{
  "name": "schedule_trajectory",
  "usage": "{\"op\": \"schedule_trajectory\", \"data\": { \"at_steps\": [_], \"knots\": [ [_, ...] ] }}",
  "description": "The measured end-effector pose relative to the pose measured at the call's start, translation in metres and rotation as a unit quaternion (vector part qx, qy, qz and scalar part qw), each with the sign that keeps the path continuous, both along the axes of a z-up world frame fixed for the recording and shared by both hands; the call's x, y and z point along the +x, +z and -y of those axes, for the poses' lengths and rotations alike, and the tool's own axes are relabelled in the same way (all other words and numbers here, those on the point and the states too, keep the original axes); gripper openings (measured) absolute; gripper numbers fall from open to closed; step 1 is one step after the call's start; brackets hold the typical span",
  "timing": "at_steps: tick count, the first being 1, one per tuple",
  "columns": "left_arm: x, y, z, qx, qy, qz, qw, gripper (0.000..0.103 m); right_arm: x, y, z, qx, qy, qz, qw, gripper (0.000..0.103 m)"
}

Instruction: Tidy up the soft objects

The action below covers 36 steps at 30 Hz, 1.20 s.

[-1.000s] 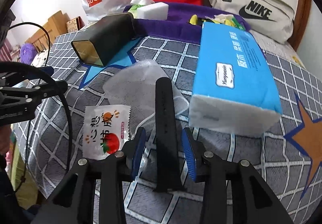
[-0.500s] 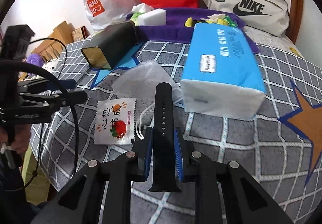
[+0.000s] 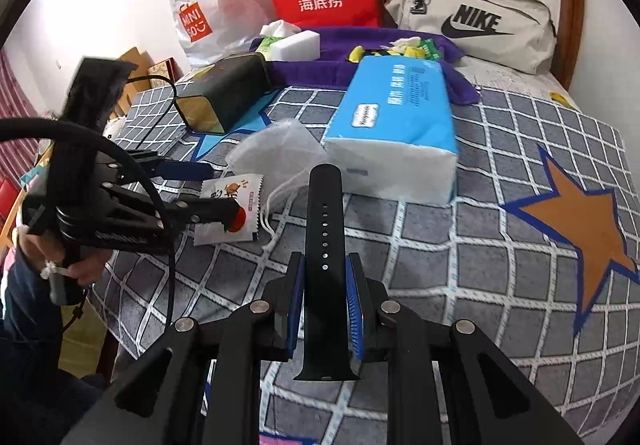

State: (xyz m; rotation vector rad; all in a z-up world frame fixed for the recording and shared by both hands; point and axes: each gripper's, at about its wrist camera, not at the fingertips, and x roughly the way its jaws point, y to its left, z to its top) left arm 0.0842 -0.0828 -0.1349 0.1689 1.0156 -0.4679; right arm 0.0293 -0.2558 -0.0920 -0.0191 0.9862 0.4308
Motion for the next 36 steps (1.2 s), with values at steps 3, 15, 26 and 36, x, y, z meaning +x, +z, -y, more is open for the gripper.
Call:
{"op": "schedule_trajectory", "data": {
  "at_steps": [3,15,26,36],
  "knots": [
    [-0.006,-0.002,0.010,0.022,-0.019,0.017,0.9994,0.074,-0.006,0.002,0.006,0.002,-0.003,0.001,1.000,0.020],
    [-0.013,-0.001,0.007,0.024,-0.024,0.034,0.9988,0.054,-0.008,0.038,0.019,0.032,0.002,0.048,0.998,0.020],
    [-0.009,0.002,-0.007,0.009,-0.017,0.027,0.9994,0.011,0.053,0.071,0.010,0.035,-0.004,0.094,0.995,0.020],
    [-0.010,0.004,-0.016,0.020,-0.011,0.025,0.9994,0.007,0.106,0.072,-0.003,0.044,0.003,0.099,0.994,0.020]
  ]
}}
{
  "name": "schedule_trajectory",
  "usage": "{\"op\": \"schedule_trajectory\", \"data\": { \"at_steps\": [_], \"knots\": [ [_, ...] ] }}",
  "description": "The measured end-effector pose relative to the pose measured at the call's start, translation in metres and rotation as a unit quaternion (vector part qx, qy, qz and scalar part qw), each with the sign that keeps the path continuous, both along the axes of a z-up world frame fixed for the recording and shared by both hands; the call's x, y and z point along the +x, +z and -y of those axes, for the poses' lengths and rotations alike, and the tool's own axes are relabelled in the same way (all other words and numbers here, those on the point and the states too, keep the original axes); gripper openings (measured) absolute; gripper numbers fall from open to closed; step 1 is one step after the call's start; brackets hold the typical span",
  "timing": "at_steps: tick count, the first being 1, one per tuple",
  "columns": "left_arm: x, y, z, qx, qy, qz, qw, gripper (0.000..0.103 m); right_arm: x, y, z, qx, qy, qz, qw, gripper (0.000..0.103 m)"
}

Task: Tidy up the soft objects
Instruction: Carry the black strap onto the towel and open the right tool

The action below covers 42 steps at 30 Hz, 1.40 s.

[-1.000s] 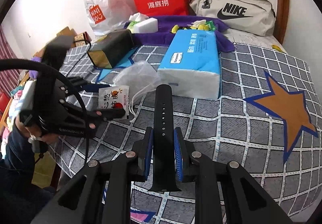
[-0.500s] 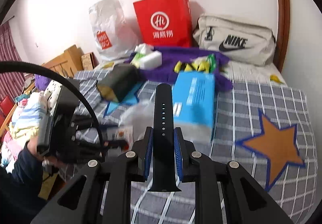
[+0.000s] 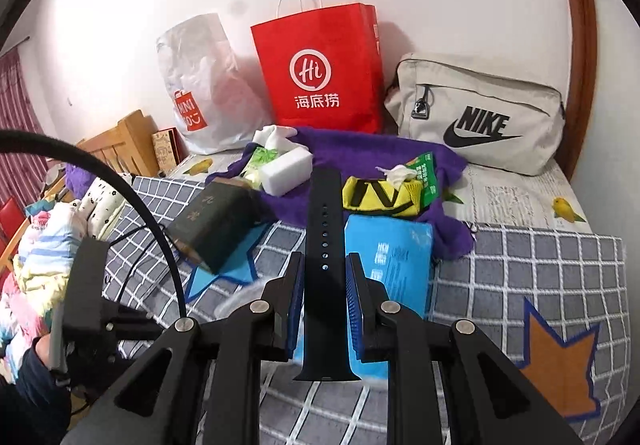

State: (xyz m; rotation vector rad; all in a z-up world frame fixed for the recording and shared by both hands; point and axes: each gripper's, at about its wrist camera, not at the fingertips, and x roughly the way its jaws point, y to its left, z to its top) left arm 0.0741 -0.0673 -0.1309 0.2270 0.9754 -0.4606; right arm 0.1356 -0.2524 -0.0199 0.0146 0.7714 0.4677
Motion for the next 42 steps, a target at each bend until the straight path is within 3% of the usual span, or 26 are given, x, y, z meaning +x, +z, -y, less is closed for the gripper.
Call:
{"op": "schedule_trajectory", "data": {
  "at_steps": [15,24,30,38,40,42],
  "knots": [
    [0.006,-0.004,-0.009,-0.016,0.006,-0.019,0.9997,0.005,0.127,-0.020,-0.036,-0.057,-0.027,-0.014,0.998,0.020],
    [0.011,-0.005,-0.014,-0.038,0.007,-0.027,0.9989,0.005,0.181,-0.055,-0.062,-0.090,-0.013,-0.080,0.993,0.020],
    [0.013,-0.007,-0.017,-0.058,0.007,-0.036,0.9976,0.006,0.196,-0.071,-0.063,-0.106,-0.015,-0.117,0.987,0.021],
    [0.012,-0.008,-0.019,-0.070,0.002,-0.042,0.9966,0.015,0.203,-0.084,-0.066,-0.118,-0.013,-0.141,0.983,0.021],
    [0.011,-0.007,-0.018,-0.074,-0.002,-0.042,0.9964,0.021,0.201,-0.083,-0.065,-0.119,-0.007,-0.137,0.983,0.027],
    [0.010,-0.007,-0.016,-0.076,-0.005,-0.040,0.9963,0.029,0.199,-0.080,-0.065,-0.119,-0.006,-0.130,0.984,0.047]
  ]
}}
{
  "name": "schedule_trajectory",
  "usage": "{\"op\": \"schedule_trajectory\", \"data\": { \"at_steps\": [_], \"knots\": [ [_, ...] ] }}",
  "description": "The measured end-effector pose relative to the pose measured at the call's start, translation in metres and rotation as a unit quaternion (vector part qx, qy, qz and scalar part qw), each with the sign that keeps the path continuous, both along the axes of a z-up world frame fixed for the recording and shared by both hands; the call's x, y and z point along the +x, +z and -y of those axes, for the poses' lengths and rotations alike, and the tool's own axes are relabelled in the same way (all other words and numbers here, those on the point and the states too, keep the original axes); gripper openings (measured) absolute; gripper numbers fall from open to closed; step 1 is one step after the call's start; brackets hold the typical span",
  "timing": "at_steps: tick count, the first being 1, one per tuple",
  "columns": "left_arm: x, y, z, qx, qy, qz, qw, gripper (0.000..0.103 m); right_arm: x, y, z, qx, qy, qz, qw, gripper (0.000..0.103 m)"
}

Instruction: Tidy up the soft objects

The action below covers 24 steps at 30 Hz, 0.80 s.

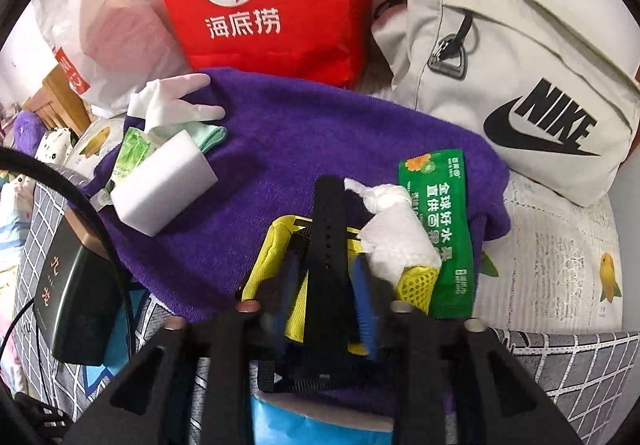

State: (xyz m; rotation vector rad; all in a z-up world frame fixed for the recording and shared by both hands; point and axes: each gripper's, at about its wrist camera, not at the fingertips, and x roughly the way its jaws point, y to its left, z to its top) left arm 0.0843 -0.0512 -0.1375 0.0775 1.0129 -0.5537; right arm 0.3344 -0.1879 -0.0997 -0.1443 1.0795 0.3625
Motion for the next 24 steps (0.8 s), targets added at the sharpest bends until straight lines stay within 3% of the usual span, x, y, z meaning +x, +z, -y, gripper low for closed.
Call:
{"op": "schedule_trajectory", "data": {
  "at_steps": [2,9,13,20,22,24],
  "knots": [
    [-0.001,0.001,0.002,0.003,0.002,0.005,1.0000,0.041,-0.007,0.006,0.003,0.000,0.003,0.012,1.000,0.052],
    [-0.004,0.007,0.005,0.000,-0.001,0.010,0.9999,0.048,-0.033,0.037,0.017,0.008,0.004,0.047,0.999,0.052],
    [-0.010,0.011,0.011,-0.006,-0.026,0.025,0.9993,0.059,-0.062,0.058,0.032,0.021,-0.002,0.070,0.997,0.052],
    [-0.019,0.008,0.036,0.035,-0.076,0.042,0.9956,0.061,-0.117,0.076,0.062,0.034,-0.015,0.089,0.995,0.052],
    [-0.021,0.003,0.045,0.062,-0.082,0.045,0.9937,0.061,-0.130,0.075,0.068,0.034,-0.020,0.088,0.995,0.052],
    [-0.024,-0.001,0.051,0.084,-0.086,0.056,0.9911,0.067,-0.146,0.073,0.075,0.034,-0.024,0.087,0.995,0.052]
  ]
}}
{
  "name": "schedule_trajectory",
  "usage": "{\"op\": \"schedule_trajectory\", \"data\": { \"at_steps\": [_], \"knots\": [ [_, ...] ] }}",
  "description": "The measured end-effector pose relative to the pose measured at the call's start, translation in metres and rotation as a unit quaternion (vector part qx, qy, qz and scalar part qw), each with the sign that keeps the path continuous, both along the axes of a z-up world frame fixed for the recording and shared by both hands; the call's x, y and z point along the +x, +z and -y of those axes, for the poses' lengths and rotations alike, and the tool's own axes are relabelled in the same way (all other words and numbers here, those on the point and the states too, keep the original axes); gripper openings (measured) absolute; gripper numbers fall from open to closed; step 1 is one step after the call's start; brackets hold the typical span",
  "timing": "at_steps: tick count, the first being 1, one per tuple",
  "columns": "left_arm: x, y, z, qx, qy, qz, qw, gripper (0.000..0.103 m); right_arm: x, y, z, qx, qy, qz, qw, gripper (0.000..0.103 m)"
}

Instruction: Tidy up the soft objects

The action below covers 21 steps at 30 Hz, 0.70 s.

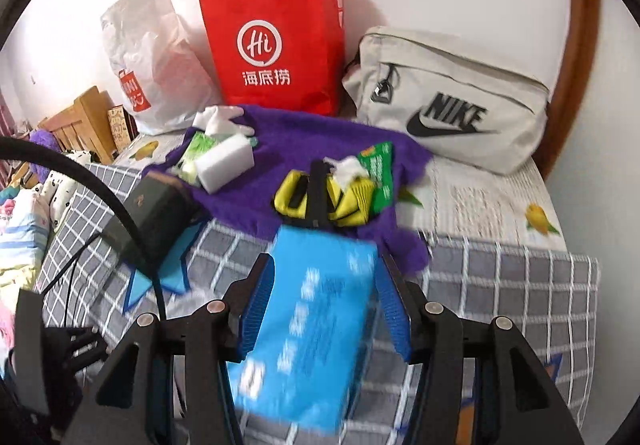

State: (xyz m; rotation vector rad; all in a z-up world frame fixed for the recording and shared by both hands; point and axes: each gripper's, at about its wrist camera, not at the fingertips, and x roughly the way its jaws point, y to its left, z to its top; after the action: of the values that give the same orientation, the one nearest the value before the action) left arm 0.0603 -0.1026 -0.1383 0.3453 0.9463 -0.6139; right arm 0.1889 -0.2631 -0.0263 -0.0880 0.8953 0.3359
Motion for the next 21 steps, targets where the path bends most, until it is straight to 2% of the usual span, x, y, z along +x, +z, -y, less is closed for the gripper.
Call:
{"op": "schedule_trajectory", "data": {
  "at_steps": [7,11,12,13,14,17,21],
  "knots": [
    [0.001,-0.004,0.001,-0.002,0.009,0.000,1.0000,0.081,-0.049,-0.012,0.022,0.017,-0.014,-0.010,1.000,0.052],
    [0.005,-0.003,-0.001,-0.007,0.021,-0.003,0.9998,0.079,-0.074,-0.016,0.034,0.028,-0.026,-0.016,0.999,0.052],
    [0.006,-0.003,-0.001,-0.005,0.024,0.001,0.9997,0.077,-0.081,-0.017,0.037,0.033,-0.029,-0.018,0.999,0.052],
    [0.005,-0.003,-0.001,-0.002,0.028,0.007,0.9996,0.072,-0.087,-0.018,0.038,0.038,-0.029,-0.019,0.999,0.052],
    [0.004,-0.002,-0.002,-0.004,0.027,0.010,0.9996,0.061,-0.091,-0.018,0.038,0.041,-0.028,-0.019,0.999,0.052],
    [0.002,0.001,-0.005,-0.008,0.029,0.012,0.9995,0.047,-0.107,-0.021,0.035,0.041,-0.020,-0.016,0.999,0.052],
    [-0.003,0.003,-0.009,-0.005,0.022,0.015,0.9996,0.038,-0.119,-0.026,0.026,0.044,-0.010,-0.018,0.999,0.052]
  ]
}}
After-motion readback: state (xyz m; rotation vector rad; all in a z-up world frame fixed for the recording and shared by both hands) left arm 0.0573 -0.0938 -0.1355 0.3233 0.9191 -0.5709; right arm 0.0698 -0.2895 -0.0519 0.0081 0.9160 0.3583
